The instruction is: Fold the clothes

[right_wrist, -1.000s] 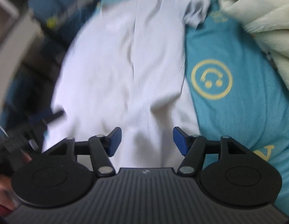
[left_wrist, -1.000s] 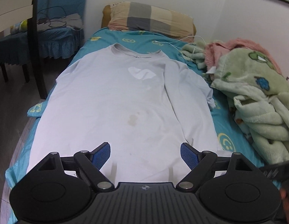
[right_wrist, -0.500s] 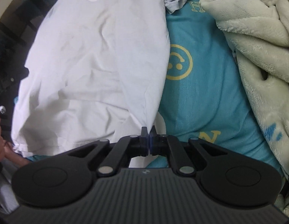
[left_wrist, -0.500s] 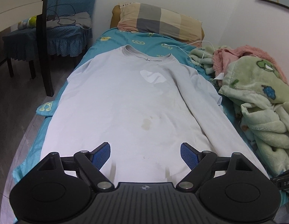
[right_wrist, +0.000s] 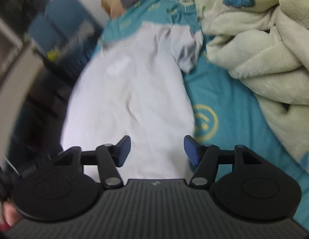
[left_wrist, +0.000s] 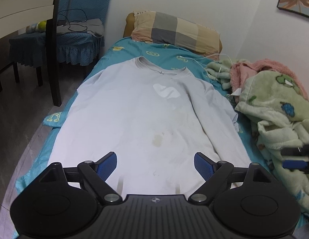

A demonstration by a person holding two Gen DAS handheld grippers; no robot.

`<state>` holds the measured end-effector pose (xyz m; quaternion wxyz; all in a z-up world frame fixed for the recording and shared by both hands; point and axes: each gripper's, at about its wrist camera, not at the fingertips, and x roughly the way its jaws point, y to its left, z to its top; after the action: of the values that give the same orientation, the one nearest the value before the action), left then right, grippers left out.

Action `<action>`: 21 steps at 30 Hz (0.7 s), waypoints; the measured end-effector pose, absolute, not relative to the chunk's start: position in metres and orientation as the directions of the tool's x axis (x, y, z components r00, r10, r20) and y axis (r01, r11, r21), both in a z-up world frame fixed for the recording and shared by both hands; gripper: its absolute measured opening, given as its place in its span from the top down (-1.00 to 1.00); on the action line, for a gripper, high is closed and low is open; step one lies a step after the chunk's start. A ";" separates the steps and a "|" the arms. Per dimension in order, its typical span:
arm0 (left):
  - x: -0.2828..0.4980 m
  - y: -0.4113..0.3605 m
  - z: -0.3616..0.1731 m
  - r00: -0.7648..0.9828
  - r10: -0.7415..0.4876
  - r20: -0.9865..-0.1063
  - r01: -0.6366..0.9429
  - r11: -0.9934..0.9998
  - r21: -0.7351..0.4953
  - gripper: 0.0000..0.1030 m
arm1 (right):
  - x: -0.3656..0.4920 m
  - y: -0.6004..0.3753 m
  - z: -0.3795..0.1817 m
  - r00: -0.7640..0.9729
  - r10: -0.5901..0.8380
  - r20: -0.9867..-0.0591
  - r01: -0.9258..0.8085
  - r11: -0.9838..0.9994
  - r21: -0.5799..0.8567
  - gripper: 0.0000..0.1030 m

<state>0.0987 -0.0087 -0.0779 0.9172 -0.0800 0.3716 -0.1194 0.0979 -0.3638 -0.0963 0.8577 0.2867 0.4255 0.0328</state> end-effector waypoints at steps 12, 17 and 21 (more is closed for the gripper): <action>0.127 0.001 -0.097 0.687 -0.251 -0.682 0.053 0.953 -0.297 -0.70 | 0.233 -0.405 -0.202 0.827 0.254 -0.502 0.449 0.240 0.861 -0.20; 0.149 0.000 -0.105 0.674 -0.271 -0.688 0.034 0.941 -0.338 -0.70 | 0.266 -0.408 -0.234 0.807 0.234 -0.542 0.488 0.252 0.836 -0.20; 0.160 -0.001 -0.112 0.669 -0.270 -0.692 0.024 0.939 -0.344 -0.70 | 0.285 -0.410 -0.246 0.833 0.202 -0.516 0.472 0.227 0.852 -0.22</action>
<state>0.1603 -0.0008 -0.1118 0.9004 -0.1547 0.3984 -0.0816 0.2854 -0.4100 -0.2460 0.7336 0.6150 0.2743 -0.0920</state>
